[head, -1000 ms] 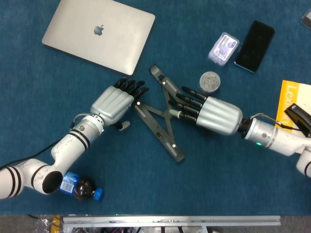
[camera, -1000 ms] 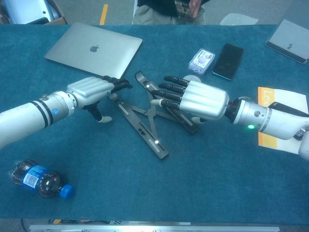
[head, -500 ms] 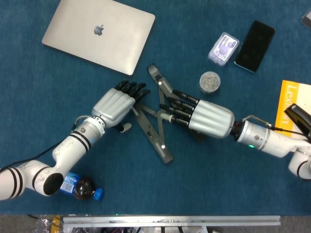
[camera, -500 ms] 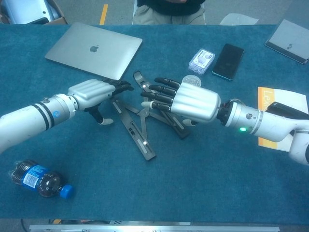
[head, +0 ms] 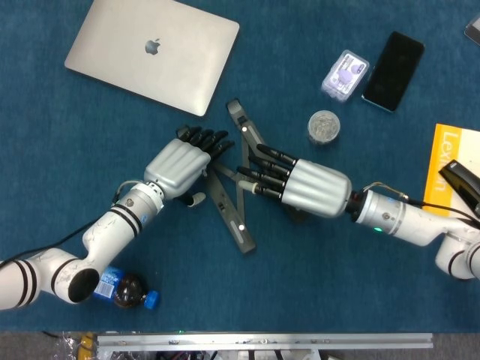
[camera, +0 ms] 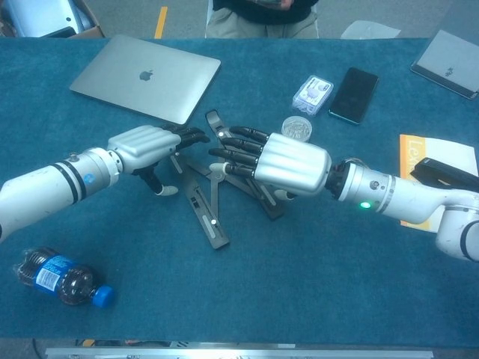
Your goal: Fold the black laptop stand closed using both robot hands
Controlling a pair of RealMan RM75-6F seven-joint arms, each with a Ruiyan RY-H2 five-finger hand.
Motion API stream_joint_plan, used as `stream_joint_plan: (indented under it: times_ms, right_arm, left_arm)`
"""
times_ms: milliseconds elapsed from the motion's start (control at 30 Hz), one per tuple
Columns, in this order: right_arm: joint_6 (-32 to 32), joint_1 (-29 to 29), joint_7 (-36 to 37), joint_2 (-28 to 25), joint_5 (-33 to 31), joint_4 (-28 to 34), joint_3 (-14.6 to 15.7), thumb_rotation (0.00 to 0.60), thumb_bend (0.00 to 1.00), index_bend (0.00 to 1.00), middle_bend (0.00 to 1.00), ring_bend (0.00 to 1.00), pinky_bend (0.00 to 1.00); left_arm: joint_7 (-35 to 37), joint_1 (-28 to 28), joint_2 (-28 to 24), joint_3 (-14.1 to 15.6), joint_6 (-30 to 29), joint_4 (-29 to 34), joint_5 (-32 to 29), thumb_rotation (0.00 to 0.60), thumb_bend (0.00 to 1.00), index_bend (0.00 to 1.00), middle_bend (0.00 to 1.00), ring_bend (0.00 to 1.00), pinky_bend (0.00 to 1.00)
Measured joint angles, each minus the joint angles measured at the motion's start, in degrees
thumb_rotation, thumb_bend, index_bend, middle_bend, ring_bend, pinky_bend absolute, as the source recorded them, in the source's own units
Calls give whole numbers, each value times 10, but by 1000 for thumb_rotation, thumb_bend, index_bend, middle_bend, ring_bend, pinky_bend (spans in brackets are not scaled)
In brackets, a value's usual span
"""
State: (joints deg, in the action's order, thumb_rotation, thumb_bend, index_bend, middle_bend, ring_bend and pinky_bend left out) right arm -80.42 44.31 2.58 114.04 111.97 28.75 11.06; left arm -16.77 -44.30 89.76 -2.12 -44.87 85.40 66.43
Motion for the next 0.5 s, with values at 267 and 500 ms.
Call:
stream_joint_plan:
  times_ms: [267, 500]
  right_arm:
    - [0, 3, -4, 12, -5, -3, -1, 600, 0, 0, 0, 0, 47]
    - [0, 5, -8, 22, -9, -4, -2, 600, 0, 0, 0, 0, 47]
  left_arm:
    - [3, 0, 2, 2, -2, 4, 5, 600, 255, 0, 0, 0, 5]
    - [5, 0, 4, 2, -4, 7, 8, 600, 255, 0, 0, 0, 5]
